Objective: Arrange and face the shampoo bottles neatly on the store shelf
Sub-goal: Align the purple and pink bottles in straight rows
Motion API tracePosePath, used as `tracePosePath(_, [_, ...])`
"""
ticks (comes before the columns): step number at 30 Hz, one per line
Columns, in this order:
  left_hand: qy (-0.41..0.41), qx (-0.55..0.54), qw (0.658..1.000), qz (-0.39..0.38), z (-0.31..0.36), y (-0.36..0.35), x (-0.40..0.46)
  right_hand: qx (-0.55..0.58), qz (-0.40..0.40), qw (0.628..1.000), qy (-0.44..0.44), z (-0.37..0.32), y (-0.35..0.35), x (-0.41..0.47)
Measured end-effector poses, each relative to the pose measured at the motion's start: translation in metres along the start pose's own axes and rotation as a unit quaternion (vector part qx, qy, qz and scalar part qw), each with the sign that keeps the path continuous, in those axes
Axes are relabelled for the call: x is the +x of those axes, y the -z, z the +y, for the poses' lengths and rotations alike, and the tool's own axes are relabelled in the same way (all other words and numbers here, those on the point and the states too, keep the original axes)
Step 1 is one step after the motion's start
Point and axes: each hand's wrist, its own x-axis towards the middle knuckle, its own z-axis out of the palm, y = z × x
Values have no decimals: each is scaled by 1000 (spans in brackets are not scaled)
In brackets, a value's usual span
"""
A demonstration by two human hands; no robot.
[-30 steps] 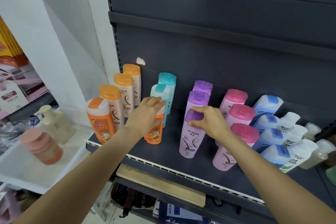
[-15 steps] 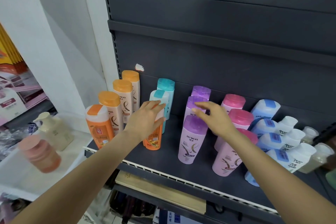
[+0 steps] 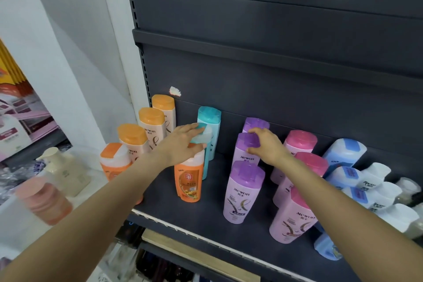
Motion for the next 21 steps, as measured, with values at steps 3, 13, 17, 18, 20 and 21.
tracePosePath(3, [2,-3,1000,-2,1,0,0,35,-3,999,-19,2,2,5])
tracePosePath(13, [-4,22,999,29,25,13,1,174,119,978,4,-10,32,-18])
tracePosePath(17, [-54,-10,997,54,52,22,3,251,200,947,33,-16,68,-31])
tracePosePath(18, [-67,-24,996,60,60,24,4,275,219,935,37,-17,78,-35])
tracePosePath(20, [-86,-54,993,57,74,29,6,332,253,908,43,-18,96,-41])
tracePosePath(21, [-93,-65,992,49,80,31,8,361,264,893,42,-17,104,-44])
